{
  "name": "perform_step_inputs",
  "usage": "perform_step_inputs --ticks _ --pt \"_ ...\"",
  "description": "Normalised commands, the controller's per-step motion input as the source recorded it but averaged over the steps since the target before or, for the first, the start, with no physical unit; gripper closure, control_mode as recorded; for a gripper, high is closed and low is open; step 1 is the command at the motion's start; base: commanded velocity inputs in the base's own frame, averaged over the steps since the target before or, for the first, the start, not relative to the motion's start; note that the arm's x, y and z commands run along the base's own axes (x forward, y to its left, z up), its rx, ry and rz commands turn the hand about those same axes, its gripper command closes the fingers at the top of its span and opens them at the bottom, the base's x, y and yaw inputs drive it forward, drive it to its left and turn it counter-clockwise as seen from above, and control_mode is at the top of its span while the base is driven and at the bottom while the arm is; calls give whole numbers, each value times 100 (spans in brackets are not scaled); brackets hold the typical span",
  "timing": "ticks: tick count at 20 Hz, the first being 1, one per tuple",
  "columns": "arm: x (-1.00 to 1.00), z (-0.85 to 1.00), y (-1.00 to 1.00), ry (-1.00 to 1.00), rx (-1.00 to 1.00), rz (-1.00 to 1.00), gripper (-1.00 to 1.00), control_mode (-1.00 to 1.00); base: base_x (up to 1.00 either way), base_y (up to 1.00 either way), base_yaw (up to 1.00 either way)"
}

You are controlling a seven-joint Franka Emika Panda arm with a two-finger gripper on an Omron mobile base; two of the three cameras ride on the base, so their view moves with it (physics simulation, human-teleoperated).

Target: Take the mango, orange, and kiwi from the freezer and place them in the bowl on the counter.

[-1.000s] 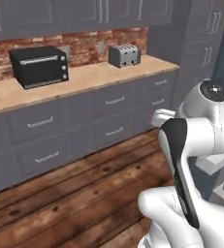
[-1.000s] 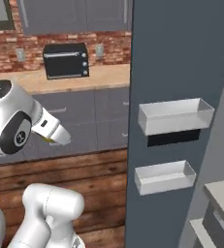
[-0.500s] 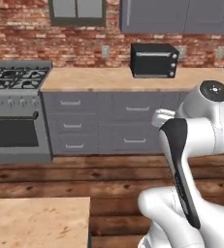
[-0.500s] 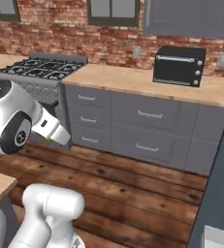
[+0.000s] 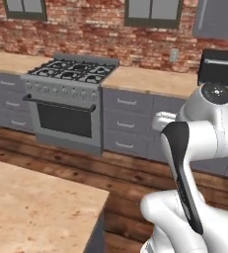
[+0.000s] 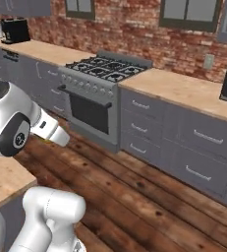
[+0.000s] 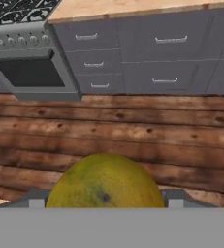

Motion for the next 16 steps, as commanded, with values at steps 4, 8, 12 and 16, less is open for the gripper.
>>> perform_step_inputs --ticks 4,8,12,16 --pt "0 0 0 0 0 0 100 100 5 9 88" --pt "0 0 0 0 0 0 100 100 88 -35 38" --pt "0 0 0 0 0 0 100 100 100 -48 9" --pt "0 0 0 0 0 0 100 100 100 -50 10"
